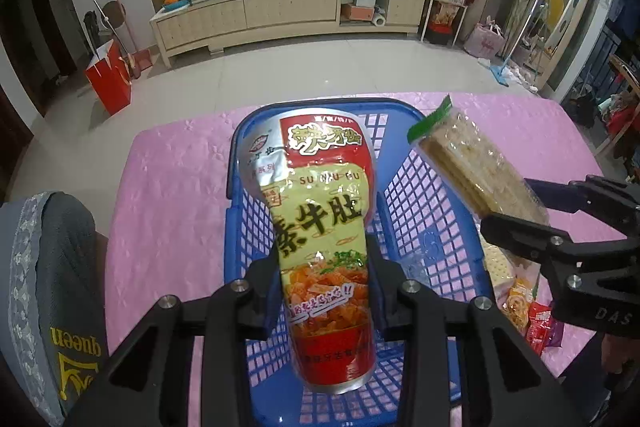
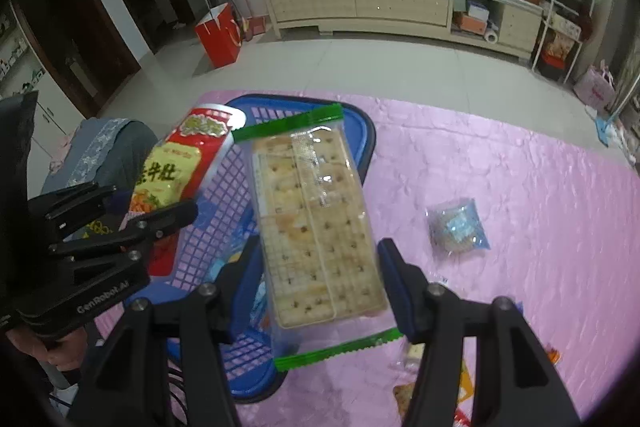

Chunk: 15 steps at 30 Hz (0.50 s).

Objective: Organize snacks
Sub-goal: 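Carry the pouch and cracker pack over the blue basket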

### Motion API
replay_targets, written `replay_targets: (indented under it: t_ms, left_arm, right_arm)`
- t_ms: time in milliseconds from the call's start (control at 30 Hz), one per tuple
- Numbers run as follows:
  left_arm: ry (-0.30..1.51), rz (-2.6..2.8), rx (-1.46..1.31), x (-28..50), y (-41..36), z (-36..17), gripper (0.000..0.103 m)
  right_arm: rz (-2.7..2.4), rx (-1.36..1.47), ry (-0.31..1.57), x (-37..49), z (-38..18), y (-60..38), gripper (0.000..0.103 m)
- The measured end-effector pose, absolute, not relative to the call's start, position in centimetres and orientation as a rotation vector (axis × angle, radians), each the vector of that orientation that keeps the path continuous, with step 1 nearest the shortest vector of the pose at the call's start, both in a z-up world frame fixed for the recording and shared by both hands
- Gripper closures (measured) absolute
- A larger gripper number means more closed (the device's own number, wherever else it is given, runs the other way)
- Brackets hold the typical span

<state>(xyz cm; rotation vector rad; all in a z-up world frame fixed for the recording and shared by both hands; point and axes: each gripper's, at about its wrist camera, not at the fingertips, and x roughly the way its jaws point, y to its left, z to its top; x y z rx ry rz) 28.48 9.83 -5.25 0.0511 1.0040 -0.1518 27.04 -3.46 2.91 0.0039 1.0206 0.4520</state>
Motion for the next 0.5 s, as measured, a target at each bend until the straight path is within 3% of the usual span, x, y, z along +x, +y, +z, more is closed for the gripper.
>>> replay_targets:
  t_ms: [167,233,300,500]
  left_arm:
    - [1.040,-0.167,0.041,29.9,9.6,-5.9,0.064]
    - [1.026,-0.181,0.035,30.2,9.6,-5.8,0.054]
    - [1.018,-0.179,0.047,30.3,9.5,-5.7,0.031]
    - [1.004,-0.155,0.024,29.7,10.6,-4.9,0.029]
  right_arm:
    - [0.451,0.044,1.001,27.6,3.0,-4.0,0.041]
    - [0.448,0.052,0.998,27.6,3.2,-4.2,0.041]
    - [0.444,0.035,0.989,27.6,3.4,-4.2,0.041]
    - [0.436,0.030,0.972,27.5,4.0,-4.5,0.041]
